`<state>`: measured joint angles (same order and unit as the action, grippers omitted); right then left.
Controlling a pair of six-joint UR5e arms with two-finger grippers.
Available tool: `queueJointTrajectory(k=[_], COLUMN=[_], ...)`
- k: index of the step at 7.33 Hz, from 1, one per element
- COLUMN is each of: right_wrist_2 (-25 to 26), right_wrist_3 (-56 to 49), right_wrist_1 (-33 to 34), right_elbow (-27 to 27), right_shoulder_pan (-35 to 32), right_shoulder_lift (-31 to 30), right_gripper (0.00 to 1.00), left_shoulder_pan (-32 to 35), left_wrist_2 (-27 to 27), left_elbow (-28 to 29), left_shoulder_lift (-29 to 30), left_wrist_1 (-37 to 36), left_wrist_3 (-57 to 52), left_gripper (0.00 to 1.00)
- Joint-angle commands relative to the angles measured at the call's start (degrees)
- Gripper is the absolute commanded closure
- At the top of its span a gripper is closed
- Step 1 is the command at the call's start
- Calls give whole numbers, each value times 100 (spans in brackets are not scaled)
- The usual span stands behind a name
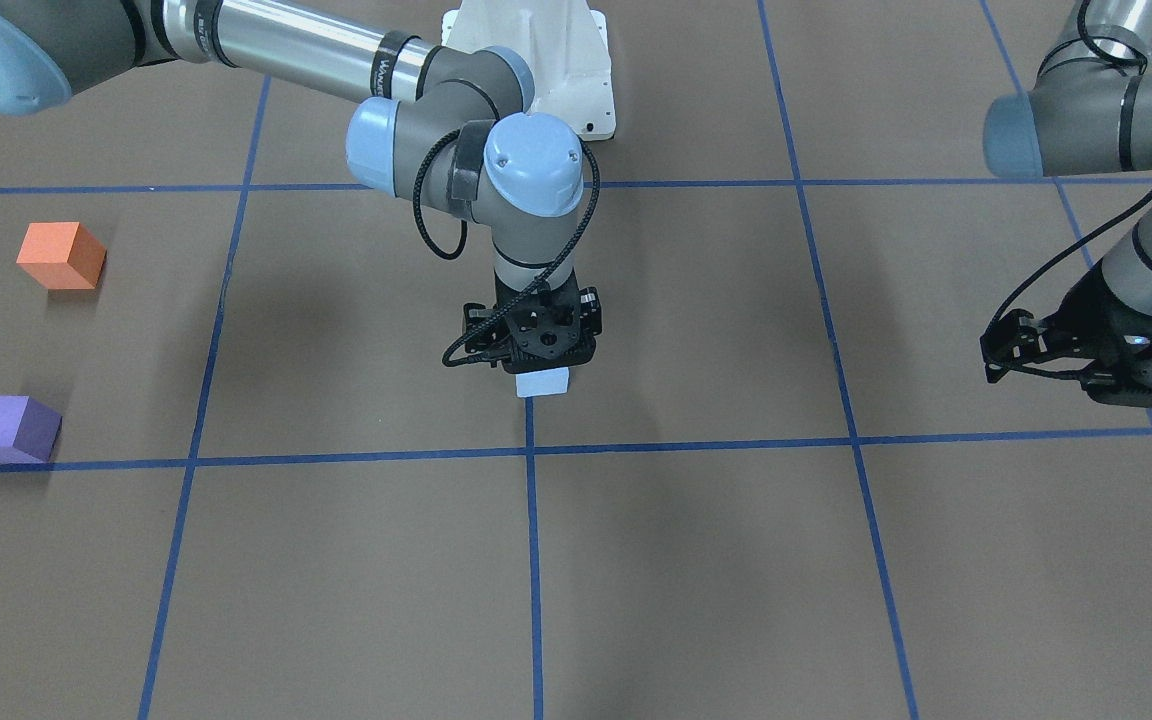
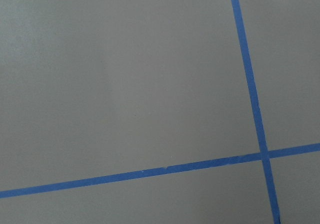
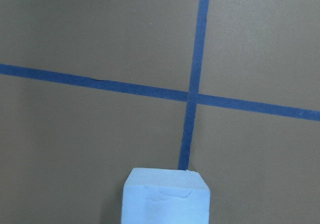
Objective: Place blue block between orange and purple blocks
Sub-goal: 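Grasp the light blue cube with the right gripper while the left arm withdraws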
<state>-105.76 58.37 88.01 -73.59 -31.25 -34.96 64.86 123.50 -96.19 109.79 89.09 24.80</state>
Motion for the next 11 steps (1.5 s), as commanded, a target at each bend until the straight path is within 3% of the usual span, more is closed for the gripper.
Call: queueJointTrajectory(k=[1,2,3,4,5,7,8,10,11], right_wrist_2=[11,20,20,29,20,-50,-181,-270,-279], right_wrist_3=[-1,-1,60,52,52,78,78,-27,-28], right_wrist_1=[-502,-522,-522,-566,-679,-593,-175,1422,1768], right_elbow=[353,449,450,442,442,215,-257,-2456,-3442], right_shoulder_pan=[48,83,84,101,93,66,-64,-521,-705], right_shoulder_lift=[-2,-2,15,7,-2,16,-11,-613,-1313], right_gripper=[0,0,17,84,100,100,100,100,100], left_shoulder_pan=[0,-9,-9,-9,-9,18,113,376,474], left_wrist_2=[-11,-11,-11,-11,-11,16,51,68,68], left_elbow=[4,4,4,4,4,-40,-83,-93,-93], left_shoulder_lift=[-2,-2,7,7,7,7,-19,-351,-553], left_wrist_1=[3,3,3,3,3,-6,63,501,651], left_wrist_3=[-2,-2,-2,-2,-2,-2,-2,-36,-219], left_gripper=[0,0,0,0,0,0,0,0,0])
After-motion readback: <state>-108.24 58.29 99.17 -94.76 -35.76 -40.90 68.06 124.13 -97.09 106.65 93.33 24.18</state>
